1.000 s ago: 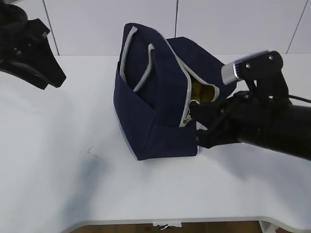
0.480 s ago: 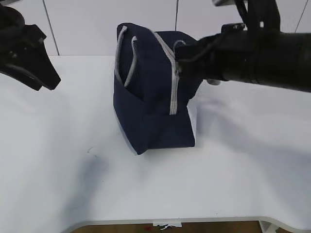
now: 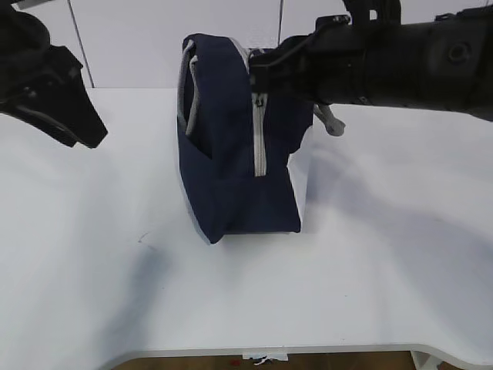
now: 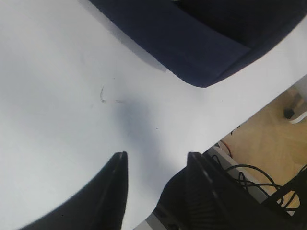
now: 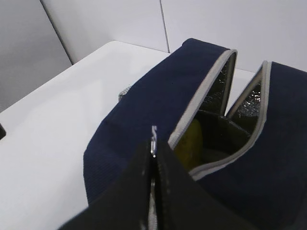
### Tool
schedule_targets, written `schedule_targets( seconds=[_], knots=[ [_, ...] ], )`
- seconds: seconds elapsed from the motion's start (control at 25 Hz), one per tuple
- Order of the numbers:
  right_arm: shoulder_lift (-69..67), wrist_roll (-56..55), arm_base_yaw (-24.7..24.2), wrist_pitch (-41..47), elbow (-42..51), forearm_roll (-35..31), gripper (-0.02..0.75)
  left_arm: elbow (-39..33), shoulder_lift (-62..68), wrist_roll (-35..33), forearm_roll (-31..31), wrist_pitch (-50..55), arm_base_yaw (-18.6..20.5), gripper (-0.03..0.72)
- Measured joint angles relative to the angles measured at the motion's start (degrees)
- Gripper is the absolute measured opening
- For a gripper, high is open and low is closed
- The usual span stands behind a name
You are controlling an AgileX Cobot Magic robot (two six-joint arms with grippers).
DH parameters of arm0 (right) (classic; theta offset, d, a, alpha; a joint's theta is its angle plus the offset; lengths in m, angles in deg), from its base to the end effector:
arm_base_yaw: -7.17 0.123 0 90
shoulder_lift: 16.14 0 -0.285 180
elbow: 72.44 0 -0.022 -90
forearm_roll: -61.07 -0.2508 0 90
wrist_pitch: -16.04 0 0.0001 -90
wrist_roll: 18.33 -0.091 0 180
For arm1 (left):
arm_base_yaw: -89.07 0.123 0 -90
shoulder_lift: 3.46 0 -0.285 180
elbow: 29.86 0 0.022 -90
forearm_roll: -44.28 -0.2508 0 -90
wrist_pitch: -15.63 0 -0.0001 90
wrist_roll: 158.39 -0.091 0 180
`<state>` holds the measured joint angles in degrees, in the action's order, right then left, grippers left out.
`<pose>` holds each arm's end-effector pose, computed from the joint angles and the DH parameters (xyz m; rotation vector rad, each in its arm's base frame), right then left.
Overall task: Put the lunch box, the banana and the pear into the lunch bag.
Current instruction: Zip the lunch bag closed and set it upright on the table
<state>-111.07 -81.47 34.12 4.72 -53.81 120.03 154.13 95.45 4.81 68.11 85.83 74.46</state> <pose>0.3039 0.1716 0.2996 -0.4840 1.8477 0.5351 0.3007 -0.1142 0.3243 0.6393 2.7477 -0.5787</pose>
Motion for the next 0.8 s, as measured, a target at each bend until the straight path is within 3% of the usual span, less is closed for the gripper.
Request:
schedule_targets(
  seconds=[0.36, 0.64, 0.8],
  knots=[
    [-1.3, -7.53, 0.0, 0.97, -3.3, 1.78, -0.011, -0.11, 0.2, -0.25, 0.0, -2.36, -7.15, 0.307],
    [-3.17, -13.01, 0.0, 1.1, -6.61, 1.91, -0.011, -0.11, 0.72, -0.35, 0.95, -9.94, -7.79, 0.307],
    [-3.76, -15.22, 0.0, 0.8, -7.73, 1.93, -0.011, -0.11, 0.72, -0.45, 4.4, -13.6, -7.89, 0.307]
  ],
)
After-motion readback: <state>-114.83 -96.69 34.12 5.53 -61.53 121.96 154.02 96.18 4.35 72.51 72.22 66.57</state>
